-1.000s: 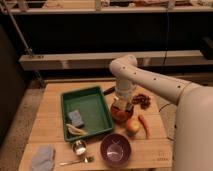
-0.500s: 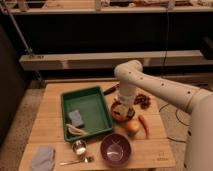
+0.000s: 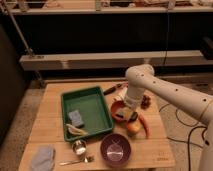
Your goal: Wipe red bowl with eraser
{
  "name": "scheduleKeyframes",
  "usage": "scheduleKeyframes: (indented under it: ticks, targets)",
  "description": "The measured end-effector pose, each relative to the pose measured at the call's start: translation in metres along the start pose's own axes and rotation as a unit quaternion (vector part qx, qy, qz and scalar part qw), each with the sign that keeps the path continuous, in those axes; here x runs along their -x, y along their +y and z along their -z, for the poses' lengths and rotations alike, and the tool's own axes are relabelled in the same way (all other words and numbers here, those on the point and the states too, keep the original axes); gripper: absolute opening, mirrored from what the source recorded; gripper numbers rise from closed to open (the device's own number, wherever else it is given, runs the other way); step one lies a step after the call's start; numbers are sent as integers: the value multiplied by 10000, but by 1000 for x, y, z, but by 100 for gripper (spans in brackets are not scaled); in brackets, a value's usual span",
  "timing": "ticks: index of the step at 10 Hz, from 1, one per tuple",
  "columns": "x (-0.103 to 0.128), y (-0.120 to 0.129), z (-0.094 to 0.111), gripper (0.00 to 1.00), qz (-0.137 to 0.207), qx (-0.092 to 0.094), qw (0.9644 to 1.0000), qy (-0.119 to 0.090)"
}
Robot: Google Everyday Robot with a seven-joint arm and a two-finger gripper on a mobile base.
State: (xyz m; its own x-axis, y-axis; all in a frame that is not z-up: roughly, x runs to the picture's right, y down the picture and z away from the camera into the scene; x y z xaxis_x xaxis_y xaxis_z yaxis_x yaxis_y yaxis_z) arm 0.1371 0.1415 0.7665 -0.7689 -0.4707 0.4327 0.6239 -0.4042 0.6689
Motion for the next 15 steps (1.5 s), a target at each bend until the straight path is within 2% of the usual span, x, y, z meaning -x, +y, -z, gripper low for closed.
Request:
scheduleKeyframes:
  ticks: [4,6,10,13,15]
  targets:
    - [15,19,6,20,-273,-20,9995,170]
    - [8,27,16,20,-308,83,9992,240]
    - [-19,44,45,20,-312,373,9981,368]
    - [-53,36,58,20,-72,502,9978,438]
    - [-64,33,58,20,34,507,9978,430]
